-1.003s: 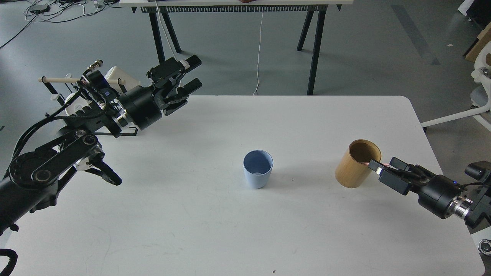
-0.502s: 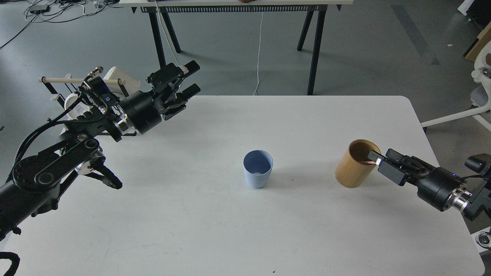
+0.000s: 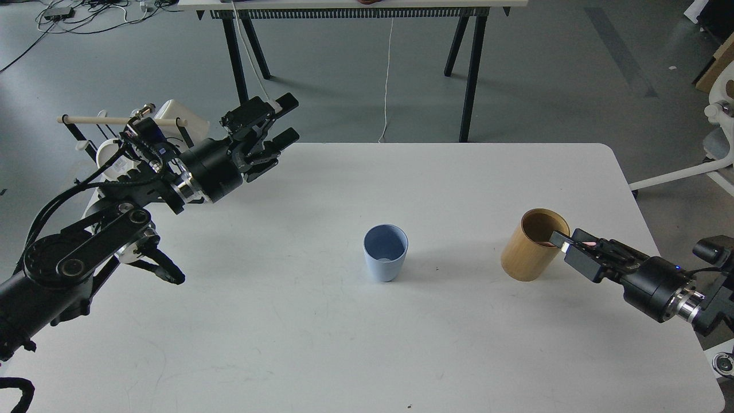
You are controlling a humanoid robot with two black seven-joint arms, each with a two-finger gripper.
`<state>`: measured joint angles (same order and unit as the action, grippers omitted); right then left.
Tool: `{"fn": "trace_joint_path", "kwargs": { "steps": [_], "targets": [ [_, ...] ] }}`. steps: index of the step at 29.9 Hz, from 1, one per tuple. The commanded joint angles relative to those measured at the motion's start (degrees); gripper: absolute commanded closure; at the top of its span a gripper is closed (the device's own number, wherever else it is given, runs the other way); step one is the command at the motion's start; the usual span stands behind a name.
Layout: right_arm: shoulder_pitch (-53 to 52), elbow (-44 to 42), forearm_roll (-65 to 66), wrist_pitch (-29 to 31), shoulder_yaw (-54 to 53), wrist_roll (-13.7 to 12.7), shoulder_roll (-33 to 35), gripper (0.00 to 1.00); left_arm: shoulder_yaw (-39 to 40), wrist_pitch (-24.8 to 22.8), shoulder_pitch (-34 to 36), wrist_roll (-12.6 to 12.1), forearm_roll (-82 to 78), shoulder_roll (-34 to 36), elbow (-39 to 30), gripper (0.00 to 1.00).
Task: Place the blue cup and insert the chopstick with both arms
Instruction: 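Grasp the pink chopstick with the right gripper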
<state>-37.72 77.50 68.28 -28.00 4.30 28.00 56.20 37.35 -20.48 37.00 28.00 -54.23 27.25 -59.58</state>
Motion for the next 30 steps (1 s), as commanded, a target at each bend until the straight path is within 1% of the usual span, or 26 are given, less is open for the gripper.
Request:
{"fn": "trace_joint_path", "kwargs": {
  "steps": [1, 4, 6, 9, 11, 18, 20, 21, 24, 30],
  "targets": [
    [0.1, -0.1, 0.0, 0.0, 0.0, 0.0, 0.2, 0.42, 0.0, 0.0, 0.0, 0.0, 0.0, -0.3, 0.2, 0.09],
    [0.0, -0.1, 0.0, 0.0, 0.0, 0.0, 0.2, 0.49, 0.0, 0.0, 0.0, 0.0, 0.0, -0.3, 0.2, 0.09],
    [0.0, -0.1, 0.0, 0.0, 0.0, 0.0, 0.3, 0.5, 0.0, 0.0, 0.0, 0.0, 0.0, -0.3, 0.2, 0.09],
    [-0.2, -0.1, 0.0, 0.0, 0.0, 0.0, 0.4, 0.57, 0.1, 0.0, 0.0, 0.0, 0.0, -0.3, 0.2, 0.09],
    [-0.2, -0.2, -0.1, 0.0, 0.0, 0.0, 0.5, 0.58, 0.1, 0.0, -0.1, 0.0, 0.0, -0.3, 0.2, 0.09],
    [-0.3, -0.2, -0.1, 0.0, -0.1, 0.0, 0.5, 0.66, 0.1, 0.0, -0.6, 0.0, 0.0, -0.2, 0.2, 0.09],
    [-0.3, -0.2, -0.1, 0.0, -0.1, 0.0, 0.5, 0.72, 0.1, 0.0, -0.6, 0.0, 0.0, -0.3, 0.2, 0.09],
    [-0.3, -0.2, -0.1, 0.0, -0.1, 0.0, 0.6, 0.74, 0.1, 0.0, -0.6, 0.0, 0.0, -0.3, 0.2, 0.09],
    [-0.3, -0.2, -0.1, 0.0, -0.2, 0.0, 0.6, 0.78, 0.1, 0.0, -0.7, 0.0, 0.0, -0.2, 0.3, 0.09],
    [-0.3, -0.2, -0.1, 0.0, -0.2, 0.0, 0.5, 0.81, 0.1, 0.0, -1.7, 0.0, 0.0, -0.3, 0.5, 0.09]
  ]
}}
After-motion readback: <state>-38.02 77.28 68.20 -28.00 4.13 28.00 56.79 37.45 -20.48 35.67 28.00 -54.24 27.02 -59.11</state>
